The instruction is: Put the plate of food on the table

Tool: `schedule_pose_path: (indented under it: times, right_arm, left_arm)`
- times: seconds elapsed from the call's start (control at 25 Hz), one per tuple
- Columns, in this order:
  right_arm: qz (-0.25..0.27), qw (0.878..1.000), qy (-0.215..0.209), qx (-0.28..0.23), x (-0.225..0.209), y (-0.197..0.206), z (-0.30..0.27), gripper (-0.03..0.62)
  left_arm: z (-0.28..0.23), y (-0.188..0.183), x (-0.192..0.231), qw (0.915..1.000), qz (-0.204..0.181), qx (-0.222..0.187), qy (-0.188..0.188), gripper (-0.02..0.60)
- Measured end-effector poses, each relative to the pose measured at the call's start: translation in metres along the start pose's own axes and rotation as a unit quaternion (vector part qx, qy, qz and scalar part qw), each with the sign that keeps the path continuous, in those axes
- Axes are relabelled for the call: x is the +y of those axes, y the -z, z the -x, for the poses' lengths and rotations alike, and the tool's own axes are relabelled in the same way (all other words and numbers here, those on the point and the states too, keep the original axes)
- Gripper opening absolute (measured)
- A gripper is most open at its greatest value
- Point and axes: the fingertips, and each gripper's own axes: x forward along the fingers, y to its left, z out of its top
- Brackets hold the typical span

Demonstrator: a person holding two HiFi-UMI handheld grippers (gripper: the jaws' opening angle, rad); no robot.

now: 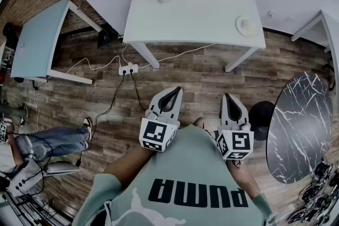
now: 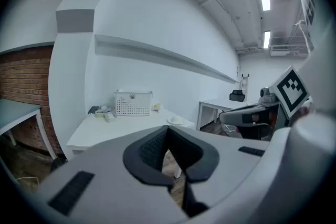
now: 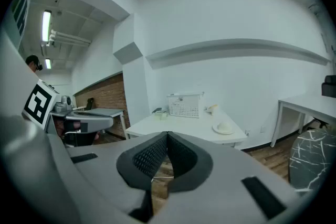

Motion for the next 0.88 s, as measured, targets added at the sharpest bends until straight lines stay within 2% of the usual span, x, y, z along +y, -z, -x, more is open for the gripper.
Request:
schedule_pose_path:
  times: [0.44,0.64,0.88]
  right_arm:
    - [0.007,1.0,-0.011,-0.004,-0.069,0.006,0.026,0.008]
    - [-0.004,1.0,-0.005,-0.001,-0.087,0.012,0.028,0.008]
    - [-0.013,1.0,0.011,0.005,-0.107,0.013,0.019,0.008]
  left_arm:
    - [-0.03,-0.005,-0.066,0.9999,-0.004,0.005,-0.016,0.006]
    - [-0.039,-0.007,-0.074,0.9997,-0.009,0.014,-0.02,0.006]
    - [-0.065,-0.008,-0.08,0.9996,-0.013,0.026,0.003,0.006]
